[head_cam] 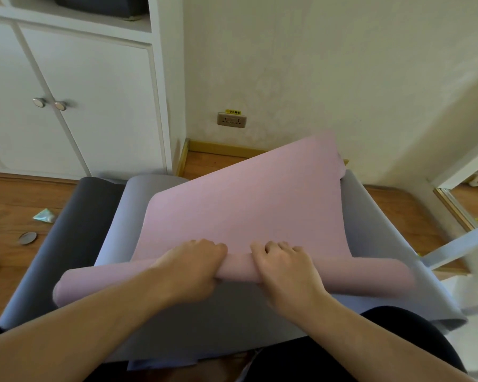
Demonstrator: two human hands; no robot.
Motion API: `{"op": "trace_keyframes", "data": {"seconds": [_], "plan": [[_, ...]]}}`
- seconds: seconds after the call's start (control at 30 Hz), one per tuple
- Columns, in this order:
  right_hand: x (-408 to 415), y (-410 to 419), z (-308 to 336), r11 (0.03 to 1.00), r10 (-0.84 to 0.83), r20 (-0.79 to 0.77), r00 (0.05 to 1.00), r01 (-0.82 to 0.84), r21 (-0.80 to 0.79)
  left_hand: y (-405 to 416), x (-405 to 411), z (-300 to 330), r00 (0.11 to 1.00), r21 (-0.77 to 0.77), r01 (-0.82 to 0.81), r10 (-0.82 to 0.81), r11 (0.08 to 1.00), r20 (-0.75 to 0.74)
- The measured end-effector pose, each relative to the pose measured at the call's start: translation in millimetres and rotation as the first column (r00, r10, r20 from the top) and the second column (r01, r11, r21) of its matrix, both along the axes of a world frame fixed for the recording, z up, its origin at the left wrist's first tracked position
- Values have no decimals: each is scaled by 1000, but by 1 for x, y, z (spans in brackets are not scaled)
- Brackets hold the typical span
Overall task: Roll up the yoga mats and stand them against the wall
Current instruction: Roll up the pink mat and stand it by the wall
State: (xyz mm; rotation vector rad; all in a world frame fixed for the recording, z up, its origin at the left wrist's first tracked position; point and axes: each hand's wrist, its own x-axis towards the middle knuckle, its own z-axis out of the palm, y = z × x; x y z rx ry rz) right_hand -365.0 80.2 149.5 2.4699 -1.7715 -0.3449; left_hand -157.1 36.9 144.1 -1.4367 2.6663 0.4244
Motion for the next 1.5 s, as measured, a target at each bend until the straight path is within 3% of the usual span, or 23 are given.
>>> {"op": "trace_keyframes", "data": {"seconds": [0.1, 0.2, 0.33, 0.5, 0.57, 0.7, 0.83, 0.93, 1.03, 1.13, 1.23, 1.37, 1.43, 1.5], "plan": [[1, -2, 8, 1000, 13, -4, 1000, -13, -6, 2, 0, 1, 1000, -110, 14, -15, 994, -15], [-2, -4, 12, 1000, 5, 88, 996, -5, 3, 6, -2, 1, 999, -213, 44, -37, 976, 39], [-1, -2, 9, 999, 28, 91, 995, -25, -32, 6, -2, 2, 996, -149, 45, -33, 988, 85], [-1, -5, 0, 996, 14, 45, 999, -11, -85, -3, 8, 1, 998, -13, -10, 9, 1000, -63], [1, -4, 2, 999, -1, 62, 998, 4, -37, 0, 9, 0, 998, -52, 4, -7, 999, -67], [-3, -4, 3, 999, 1, 138, 990, 4, -39, 5, 5, 0, 999, -277, 47, -43, 960, 22], [-4, 0, 1, 994, 32, 107, 994, -20, -112, 5, 1, 3, 996, -212, 63, -48, 975, 77], [-1, -2, -2, 985, 18, 78, 997, -4, -175, 0, 6, 6, 999, -166, 34, -29, 986, 30], [2, -4, 0, 993, 14, 48, 999, -8, -120, 4, 9, 4, 999, -189, 39, -42, 981, -12], [-1, -6, 0, 998, 24, 98, 995, -19, -60, 9, 6, -1, 993, -262, 112, -99, 958, 64], [-2, -1, 0, 993, 41, 120, 992, -28, -111, 9, 1, 3, 993, -306, 112, -94, 946, 71], [-1, -4, -3, 980, 12, 72, 997, 2, -198, -1, 5, 7, 999, -187, 39, -38, 982, 9], [1, -5, -3, 985, 2, 38, 999, 4, -170, -1, 7, 3, 999, -159, 29, -31, 987, -12], [2, -4, 2, 996, 13, 26, 1000, -11, -93, 4, 7, 0, 998, -231, 62, -62, 971, 7]]}}
